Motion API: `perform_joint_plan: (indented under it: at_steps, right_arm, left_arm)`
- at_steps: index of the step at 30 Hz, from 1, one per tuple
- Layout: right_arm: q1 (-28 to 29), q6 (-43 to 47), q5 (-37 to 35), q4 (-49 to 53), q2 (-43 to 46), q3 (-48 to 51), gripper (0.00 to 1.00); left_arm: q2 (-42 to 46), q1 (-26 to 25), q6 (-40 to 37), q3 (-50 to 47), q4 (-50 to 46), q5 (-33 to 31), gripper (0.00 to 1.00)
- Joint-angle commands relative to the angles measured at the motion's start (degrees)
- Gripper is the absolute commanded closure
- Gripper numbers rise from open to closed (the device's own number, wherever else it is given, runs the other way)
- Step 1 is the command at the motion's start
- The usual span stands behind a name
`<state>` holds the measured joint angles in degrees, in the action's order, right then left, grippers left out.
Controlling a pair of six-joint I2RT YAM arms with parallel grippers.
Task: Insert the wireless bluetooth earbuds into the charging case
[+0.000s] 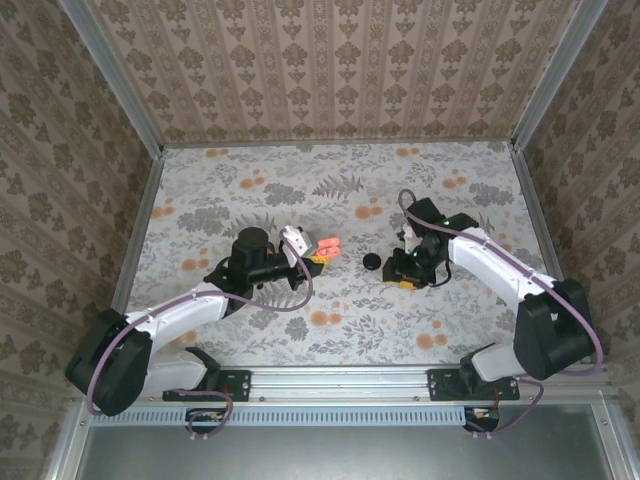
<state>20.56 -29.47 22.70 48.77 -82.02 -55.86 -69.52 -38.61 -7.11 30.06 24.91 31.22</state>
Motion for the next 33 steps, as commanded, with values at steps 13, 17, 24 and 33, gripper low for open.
perform_joint_plan:
  at_steps: [13,17,24,33]
  right_arm:
    - [-0.1,-2.5,-0.4,-10.7,-11.0,1.8,0.56]
    - [-0.2,-2.1,-1.2,-11.2,-13.7,0.7,0.56]
    - [-0.7,-1.4,-4.3,-11.2,-16.1,-1.8,0.56]
    - [-2.3,0.6,-7.3,-10.8,-18.8,-5.5,0.53]
  left_arm:
    - [1.3,-0.2,-1.0,-0.2,-0.3,-1.4,0.85]
    - [1.3,-0.2,-1.2,-0.1,-0.7,-1.8,0.85]
    - [1.2,0.0,-1.6,0.0,-1.0,-2.1,0.85]
    - [1.0,0.3,-2.1,0.0,-1.5,-2.3,0.85]
